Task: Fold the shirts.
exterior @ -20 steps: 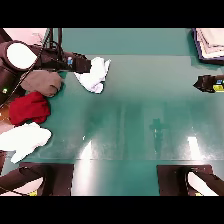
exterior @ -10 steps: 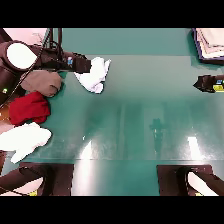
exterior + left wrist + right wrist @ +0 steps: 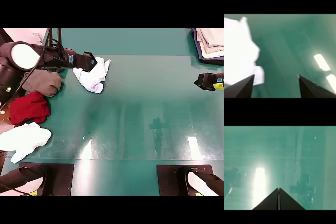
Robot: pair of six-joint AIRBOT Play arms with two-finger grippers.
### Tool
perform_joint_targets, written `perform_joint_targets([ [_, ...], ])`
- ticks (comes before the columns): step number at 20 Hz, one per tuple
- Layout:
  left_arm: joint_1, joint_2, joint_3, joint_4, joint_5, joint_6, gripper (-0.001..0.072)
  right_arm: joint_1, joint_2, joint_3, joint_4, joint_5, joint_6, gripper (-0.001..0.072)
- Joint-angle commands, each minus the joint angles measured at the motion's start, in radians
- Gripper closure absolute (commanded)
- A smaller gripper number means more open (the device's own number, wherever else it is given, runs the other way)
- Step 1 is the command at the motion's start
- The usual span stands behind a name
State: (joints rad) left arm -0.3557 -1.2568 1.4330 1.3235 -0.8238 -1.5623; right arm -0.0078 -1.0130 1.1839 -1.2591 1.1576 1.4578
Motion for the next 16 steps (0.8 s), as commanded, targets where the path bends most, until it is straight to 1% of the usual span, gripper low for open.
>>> perform_joint_targets([
  [1, 0.095, -0.116, 0.0, 0.148, 0.014, -0.163, 0.0071, 0.0, 0.001, 0.0, 0.012, 0.002, 0.0, 0.0692],
  [3, 0.178, -0.226, 0.0, 0.016, 0.037, -0.141, 0.0069, 0.0, 0.001, 0.0, 0.011, 0.006, 0.0, 0.0692],
  [4, 0.203, -0.277, 0.0, -0.061, 0.055, -0.087, 0.0, 0.0, 0.001, 0.0, 0.011, 0.008, 0.0, 0.0692],
  [6, 0.224, -0.372, 0.001, -0.196, 0.093, 0.039, -0.0013, 0.0, 0.001, 0.0, 0.011, 0.015, 0.0, 0.0692],
  [7, 0.224, -0.414, 0.001, -0.224, 0.116, 0.079, -0.0013, 0.0, 0.001, 0.0, 0.011, 0.016, 0.0, 0.0692],
  [9, 0.224, -0.476, 0.001, -0.267, 0.159, 0.089, -0.0013, 0.0, 0.001, 0.0, 0.011, 0.016, 0.0, 0.0692],
  [12, 0.224, -0.528, 0.032, -0.295, 0.172, 0.131, -0.0003, 0.0, 0.001, 0.0, 0.011, 0.015, 0.0, 0.0692],
  [13, 0.224, -0.528, 0.042, -0.296, 0.179, 0.13, 0.0218, 0.0, 0.001, 0.001, 0.011, 0.015, 0.0, 0.0692],
  [14, 0.224, -0.526, 0.065, -0.296, 0.165, 0.13, 0.0525, 0.0, 0.001, 0.001, 0.011, 0.009, 0.0, 0.0692],
  [15, 0.224, -0.522, 0.105, -0.294, 0.122, 0.134, 0.0677, 0.0, 0.001, 0.004, 0.011, 0.002, 0.0, 0.0692],
  [16, 0.224, -0.51, 0.154, -0.29, 0.07, 0.148, 0.0682, 0.0, 0.001, 0.019, 0.01, 0.002, 0.0, 0.0692],
])
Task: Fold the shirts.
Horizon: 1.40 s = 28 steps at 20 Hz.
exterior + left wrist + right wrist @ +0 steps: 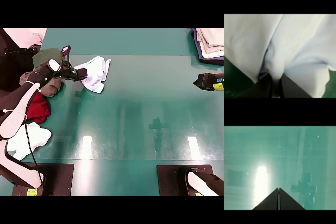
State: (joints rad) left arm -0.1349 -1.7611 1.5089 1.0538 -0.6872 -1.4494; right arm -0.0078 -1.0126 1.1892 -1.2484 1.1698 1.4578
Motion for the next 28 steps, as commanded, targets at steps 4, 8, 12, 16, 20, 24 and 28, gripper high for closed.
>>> perform_joint_targets([
  [4, -0.018, 0.139, 0.334, -0.027, -0.26, 0.226, 0.0683, 0.0, 0.0, 0.208, -0.002, -0.008, 0.0, 0.0692],
  [8, -0.139, 0.358, 0.504, -0.058, -0.502, 0.397, 0.0683, 0.0, 0.0, 0.433, -0.003, -0.009, 0.0, 0.0692],
  [12, -0.319, 0.466, 0.474, -0.082, -0.631, 0.41, 0.0682, 0.0, 0.0, 0.563, -0.003, 0.037, 0.0, 0.0692],
  [16, -0.438, 0.431, 0.274, -0.081, -0.608, 0.41, 0.068, 0.0, 0.002, 0.598, -0.003, 0.121, 0.0, 0.0692],
  [20, -0.408, 0.351, 0.083, 0.038, -0.5, 0.304, 0.0027, 0.0, 0.002, 0.597, -0.003, 0.191, 0.0, 0.0691],
  [24, -0.198, 0.372, 0.082, 0.089, -0.655, 0.188, 0.0052, 0.0, 0.002, 0.597, -0.003, 0.2, 0.0, 0.0692],
  [28, -0.055, 0.476, -0.183, -0.095, -0.668, 0.204, 0.0052, 0.0, 0.002, 0.597, -0.003, 0.2, 0.0, 0.0691],
])
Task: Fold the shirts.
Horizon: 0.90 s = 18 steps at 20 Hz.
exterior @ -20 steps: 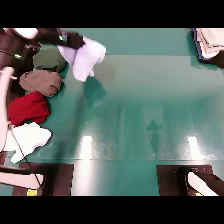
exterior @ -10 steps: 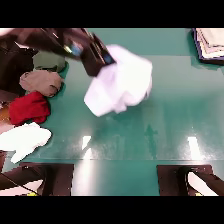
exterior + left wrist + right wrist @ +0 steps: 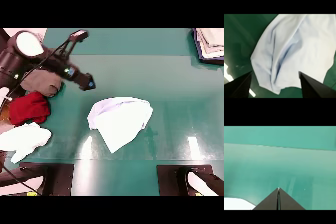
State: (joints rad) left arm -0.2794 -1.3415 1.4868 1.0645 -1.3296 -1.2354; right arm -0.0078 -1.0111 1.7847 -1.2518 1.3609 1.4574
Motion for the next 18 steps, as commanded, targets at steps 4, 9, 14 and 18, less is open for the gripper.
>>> perform_joint_targets([
  [4, 0.088, 0.089, -0.543, -0.216, 0.102, 0.053, 0.0052, 0.0, -0.015, -0.001, 0.002, 0.014, 0.0, 0.0692],
  [9, 0.05, 0.085, -0.684, -0.387, 0.388, 0.209, 0.0053, 0.001, -0.078, -0.002, 0.004, 0.065, 0.0, 0.0692],
  [14, -0.084, 0.016, -0.684, -0.348, 0.452, 0.185, 0.0164, 0.002, -0.143, -0.002, 0.004, 0.084, 0.001, 0.0691],
  [18, -0.061, 0.025, -0.643, -0.327, 0.392, 0.167, 0.0681, 0.003, -0.194, -0.002, 0.005, 0.141, 0.0, 0.0692],
])
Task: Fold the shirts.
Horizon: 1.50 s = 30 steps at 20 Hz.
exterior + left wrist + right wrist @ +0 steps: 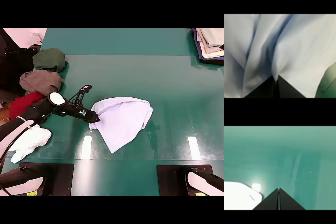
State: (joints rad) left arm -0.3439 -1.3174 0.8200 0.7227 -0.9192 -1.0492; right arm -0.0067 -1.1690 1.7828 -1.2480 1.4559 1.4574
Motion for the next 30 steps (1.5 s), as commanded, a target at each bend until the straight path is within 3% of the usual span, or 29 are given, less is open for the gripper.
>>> perform_joint_targets([
  [1, 0.031, 0.023, 0.061, 0.03, -0.047, -0.034, 0.0682, 0.013, -0.051, -0.011, 0.0, 0.068, 0.0, 0.0691],
  [4, 0.129, 0.103, 0.199, 0.085, -0.124, -0.046, 0.0681, 0.064, -0.08, -0.165, 0.001, 0.061, 0.0, 0.0674],
  [6, 0.174, 0.136, 0.283, 0.119, -0.173, -0.046, 0.0681, 0.124, -0.114, -0.327, 0.002, 0.02, 0.0, 0.0153],
  [7, 0.179, 0.14, 0.311, 0.131, -0.19, -0.046, 0.0681, 0.159, -0.141, -0.411, 0.031, -0.023, -0.009, 0.0125],
  [11, 0.178, 0.138, 0.324, 0.14, -0.227, -0.051, 0.0681, 0.266, -0.27, -0.592, 0.271, -0.26, -0.142, 0.0139],
  [15, 0.178, 0.138, 0.324, 0.142, -0.243, -0.053, 0.0681, 0.368, -0.404, -0.572, 0.286, -0.377, -0.169, 0.0167],
  [18, 0.178, 0.138, 0.324, 0.142, -0.242, -0.054, 0.0681, 0.419, -0.486, -0.514, 0.283, -0.38, -0.169, 0.019],
  [19, 0.178, 0.138, 0.324, 0.142, -0.243, -0.054, 0.0681, 0.431, -0.506, -0.493, 0.277, -0.383, -0.169, 0.0256],
  [21, 0.178, 0.138, 0.324, 0.142, -0.243, -0.055, 0.0681, 0.438, -0.528, -0.464, 0.278, -0.4, -0.169, 0.0311],
  [22, 0.178, 0.138, 0.324, 0.142, -0.244, -0.066, 0.068, 0.44, -0.532, -0.452, 0.272, -0.403, -0.169, 0.0525],
  [23, 0.178, 0.138, 0.325, 0.142, -0.245, -0.079, 0.0681, 0.44, -0.531, -0.446, 0.248, -0.415, -0.169, 0.0692],
  [26, 0.179, 0.156, 0.37, 0.176, -0.251, -0.091, 0.0682, 0.426, -0.464, -0.385, 0.116, -0.385, -0.151, 0.0694],
  [30, 0.179, 0.256, 0.652, 0.214, -0.288, -0.103, 0.0682, 0.34, -0.207, -0.158, -0.039, -0.235, -0.137, 0.0694],
])
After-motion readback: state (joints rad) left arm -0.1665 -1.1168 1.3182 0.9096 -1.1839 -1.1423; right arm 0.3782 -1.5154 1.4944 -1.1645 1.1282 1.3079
